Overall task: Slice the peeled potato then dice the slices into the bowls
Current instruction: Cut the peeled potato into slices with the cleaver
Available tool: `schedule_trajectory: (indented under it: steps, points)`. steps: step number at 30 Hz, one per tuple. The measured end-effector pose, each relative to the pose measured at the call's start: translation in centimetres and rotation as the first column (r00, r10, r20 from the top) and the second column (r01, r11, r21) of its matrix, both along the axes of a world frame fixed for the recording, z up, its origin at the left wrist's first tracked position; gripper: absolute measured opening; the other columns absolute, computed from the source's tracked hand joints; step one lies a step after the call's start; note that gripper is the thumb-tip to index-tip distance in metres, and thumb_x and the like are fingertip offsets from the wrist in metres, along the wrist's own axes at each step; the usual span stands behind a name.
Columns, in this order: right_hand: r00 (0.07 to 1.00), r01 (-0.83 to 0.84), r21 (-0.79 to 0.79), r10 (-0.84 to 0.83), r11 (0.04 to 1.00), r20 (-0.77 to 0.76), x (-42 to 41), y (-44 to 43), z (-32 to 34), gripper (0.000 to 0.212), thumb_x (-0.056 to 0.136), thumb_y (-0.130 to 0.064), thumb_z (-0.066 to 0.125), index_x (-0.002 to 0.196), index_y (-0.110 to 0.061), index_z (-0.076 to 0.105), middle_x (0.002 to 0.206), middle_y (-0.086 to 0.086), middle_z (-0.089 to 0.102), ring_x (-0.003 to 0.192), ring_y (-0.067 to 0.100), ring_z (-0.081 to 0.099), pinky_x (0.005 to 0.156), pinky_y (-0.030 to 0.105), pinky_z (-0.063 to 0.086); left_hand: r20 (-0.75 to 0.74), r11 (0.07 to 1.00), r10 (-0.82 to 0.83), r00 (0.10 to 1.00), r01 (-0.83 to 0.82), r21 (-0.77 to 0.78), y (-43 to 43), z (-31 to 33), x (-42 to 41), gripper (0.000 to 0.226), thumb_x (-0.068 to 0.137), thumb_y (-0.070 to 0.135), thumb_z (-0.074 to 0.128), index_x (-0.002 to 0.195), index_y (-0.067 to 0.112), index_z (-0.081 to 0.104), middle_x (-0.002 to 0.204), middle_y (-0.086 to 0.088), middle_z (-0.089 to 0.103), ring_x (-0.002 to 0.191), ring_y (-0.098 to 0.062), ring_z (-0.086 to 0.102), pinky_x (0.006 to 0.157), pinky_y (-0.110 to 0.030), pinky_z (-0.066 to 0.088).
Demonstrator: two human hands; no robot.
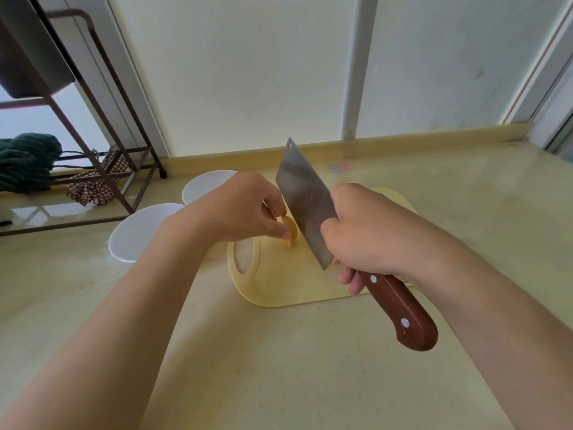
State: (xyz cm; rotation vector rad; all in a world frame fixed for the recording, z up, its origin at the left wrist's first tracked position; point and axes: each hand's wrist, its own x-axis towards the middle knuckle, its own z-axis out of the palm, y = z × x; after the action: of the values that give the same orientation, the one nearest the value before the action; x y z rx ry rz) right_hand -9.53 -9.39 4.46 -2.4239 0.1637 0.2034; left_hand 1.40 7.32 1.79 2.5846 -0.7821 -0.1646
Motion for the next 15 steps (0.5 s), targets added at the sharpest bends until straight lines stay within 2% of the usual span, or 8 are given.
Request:
schedule_trajectory:
  steps: [1,3,4,7,10,15]
  points:
    - [1.000,0.004,0.009,-0.004,1.000,-0.003,0.0,0.1,0.0,0.010,0.096,-0.005,0.038,0.099,-0.014,0.039,0.066,0.016,0.068,0.037,0.022,0.063,0.039,0.024,0.046,0.028,1.000,-0.015,0.999,0.015,0.008,-0.1,0.0,-0.1,0.027,0.070,0.037,0.086,0.090,0.024,0.074,0.081,0.011,0.073,0.078,-0.002,0.067,0.076,-0.026,0.055]
    - [1.000,-0.014,0.001,0.014,1.000,0.000,0.1,0.1,-0.1,0.032,0.097,-0.005,0.038,0.125,-0.020,0.041,0.067,0.016,0.068,0.035,0.020,0.061,0.039,0.022,0.045,0.074,0.998,-0.057,0.996,0.055,0.024,-0.4,0.0,-0.1,0.027,0.071,0.034,0.086,0.090,0.018,0.074,0.083,0.006,0.073,0.080,-0.009,0.067,0.080,-0.034,0.054]
    - [1.000,-0.019,0.006,0.019,1.000,-0.006,0.1,0.1,-0.1,0.037,0.097,-0.005,0.038,0.130,-0.022,0.040,0.067,0.016,0.067,0.034,0.019,0.060,0.038,0.021,0.044,0.092,0.996,-0.081,0.992,0.079,0.029,-0.4,0.0,0.0,0.026,0.072,0.033,0.085,0.089,0.017,0.074,0.083,0.004,0.072,0.081,-0.011,0.067,0.080,-0.036,0.053]
    - [1.000,-0.012,-0.008,0.012,1.000,0.002,0.1,-0.1,0.2,0.021,0.098,-0.005,0.038,0.111,-0.022,0.035,0.064,0.016,0.067,0.034,0.019,0.060,0.037,0.021,0.043,0.158,0.988,-0.152,0.976,0.147,0.044,-0.4,-0.3,0.4,0.023,0.074,0.034,0.084,0.088,0.018,0.076,0.084,0.007,0.069,0.079,-0.007,0.064,0.077,-0.034,0.053]
    - [1.000,-0.018,-0.035,0.018,0.999,-0.005,0.1,-0.2,0.5,0.004,0.096,-0.005,0.038,0.099,-0.008,0.038,0.064,0.017,0.069,0.037,0.022,0.063,0.041,0.025,0.047,0.211,0.982,-0.187,0.959,0.180,0.052,-0.2,-0.7,0.7,0.014,0.077,0.029,0.082,0.088,0.021,0.078,0.083,0.009,0.068,0.076,-0.006,0.061,0.075,-0.032,0.052]
    - [0.998,-0.060,-0.118,0.060,0.991,-0.007,-0.2,-0.1,1.1,0.006,0.095,-0.007,0.039,0.094,-0.007,0.045,0.069,0.019,0.071,0.040,0.024,0.065,0.039,0.024,0.045,0.287,0.973,-0.230,0.930,0.226,0.047,-0.2,-1.1,1.0,0.007,0.080,0.018,0.079,0.086,0.020,0.079,0.083,0.007,0.069,0.076,-0.012,0.060,0.075,-0.033,0.050]
